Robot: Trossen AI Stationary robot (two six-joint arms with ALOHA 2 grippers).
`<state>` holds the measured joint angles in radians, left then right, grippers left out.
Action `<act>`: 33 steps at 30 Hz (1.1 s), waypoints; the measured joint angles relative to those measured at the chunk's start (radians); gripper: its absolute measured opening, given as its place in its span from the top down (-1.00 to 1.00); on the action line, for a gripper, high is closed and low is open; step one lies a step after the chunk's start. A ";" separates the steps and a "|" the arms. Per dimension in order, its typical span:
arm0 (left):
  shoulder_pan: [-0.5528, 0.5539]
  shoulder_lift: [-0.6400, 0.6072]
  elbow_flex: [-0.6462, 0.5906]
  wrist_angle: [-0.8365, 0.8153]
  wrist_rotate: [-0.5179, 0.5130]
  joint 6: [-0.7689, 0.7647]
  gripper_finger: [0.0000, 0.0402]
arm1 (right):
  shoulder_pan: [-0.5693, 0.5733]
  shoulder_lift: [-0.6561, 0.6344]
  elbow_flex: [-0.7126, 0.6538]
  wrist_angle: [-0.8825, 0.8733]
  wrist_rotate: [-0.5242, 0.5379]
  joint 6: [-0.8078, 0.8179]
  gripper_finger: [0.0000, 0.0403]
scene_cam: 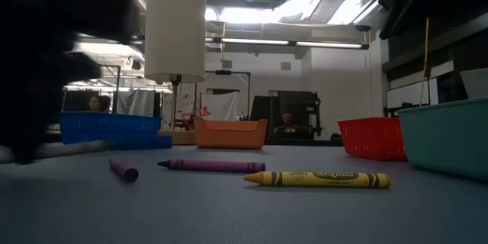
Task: Sort crayons
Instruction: Put the gray crayon into the orange bin
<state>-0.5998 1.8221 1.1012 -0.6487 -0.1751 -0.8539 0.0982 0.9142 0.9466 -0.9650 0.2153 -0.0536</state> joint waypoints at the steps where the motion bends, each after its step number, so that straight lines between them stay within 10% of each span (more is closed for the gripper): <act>1: 0.018 0.000 0.000 0.000 -0.019 0.000 0.92 | 0.000 0.000 0.000 0.000 0.000 0.000 0.25; 18: 0.297 -0.002 0.001 0.288 0.025 0.280 0.92 | 0.000 0.000 0.000 -0.001 0.000 0.000 0.25; 33: 0.583 -0.003 0.002 0.575 -0.256 0.735 0.92 | 0.000 0.000 0.000 -0.001 0.000 0.000 0.25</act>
<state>-0.0164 1.8191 1.1030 -0.0741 -0.4314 -0.1185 0.0980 0.9142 0.9466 -0.9657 0.2152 -0.0536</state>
